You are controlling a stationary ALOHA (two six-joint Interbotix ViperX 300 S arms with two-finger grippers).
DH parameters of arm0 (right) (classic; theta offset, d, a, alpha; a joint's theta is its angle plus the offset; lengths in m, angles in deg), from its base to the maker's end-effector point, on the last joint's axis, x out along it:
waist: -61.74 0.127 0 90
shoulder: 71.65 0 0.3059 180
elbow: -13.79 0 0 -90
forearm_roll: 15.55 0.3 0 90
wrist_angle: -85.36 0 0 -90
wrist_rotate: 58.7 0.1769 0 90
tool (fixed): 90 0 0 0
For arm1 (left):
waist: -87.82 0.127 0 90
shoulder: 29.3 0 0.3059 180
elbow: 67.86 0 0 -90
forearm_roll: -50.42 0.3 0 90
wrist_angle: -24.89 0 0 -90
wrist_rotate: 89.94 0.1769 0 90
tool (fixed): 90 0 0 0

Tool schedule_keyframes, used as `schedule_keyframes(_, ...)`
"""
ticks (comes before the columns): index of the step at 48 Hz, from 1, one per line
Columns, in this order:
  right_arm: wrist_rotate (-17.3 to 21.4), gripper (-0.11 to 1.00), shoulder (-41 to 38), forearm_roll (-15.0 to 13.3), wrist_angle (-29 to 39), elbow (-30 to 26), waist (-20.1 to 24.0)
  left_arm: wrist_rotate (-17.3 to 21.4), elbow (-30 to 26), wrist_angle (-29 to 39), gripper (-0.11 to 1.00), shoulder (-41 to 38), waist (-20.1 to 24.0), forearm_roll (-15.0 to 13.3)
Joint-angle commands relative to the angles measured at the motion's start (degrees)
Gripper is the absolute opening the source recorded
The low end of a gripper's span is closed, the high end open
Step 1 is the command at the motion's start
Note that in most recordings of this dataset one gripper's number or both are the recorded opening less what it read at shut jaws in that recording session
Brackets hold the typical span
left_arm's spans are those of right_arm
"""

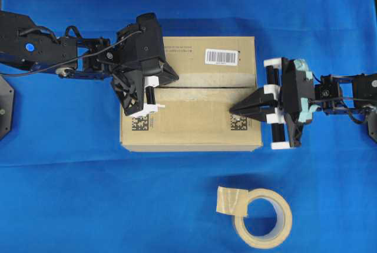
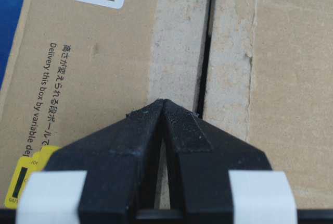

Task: Close the cardboard box.
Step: 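Press both grippers down along the seam between the closed top flaps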

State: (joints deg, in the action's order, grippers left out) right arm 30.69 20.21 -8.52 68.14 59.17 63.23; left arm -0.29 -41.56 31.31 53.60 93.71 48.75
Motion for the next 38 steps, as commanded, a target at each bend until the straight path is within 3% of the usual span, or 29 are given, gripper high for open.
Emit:
schedule_keyframes(1, -0.09, 0.0, 0.18, 0.0, -0.53, -0.79, -2.11, -0.09, -0.35, -0.35, 0.0, 0.53, -0.53, -0.09)
schedule_keyframes(38, -0.09, 0.0, 0.18, 0.09, -0.79, 1.67, -6.68, -0.09, -0.26, -0.35, 0.0, 0.62, -0.88, -0.09)
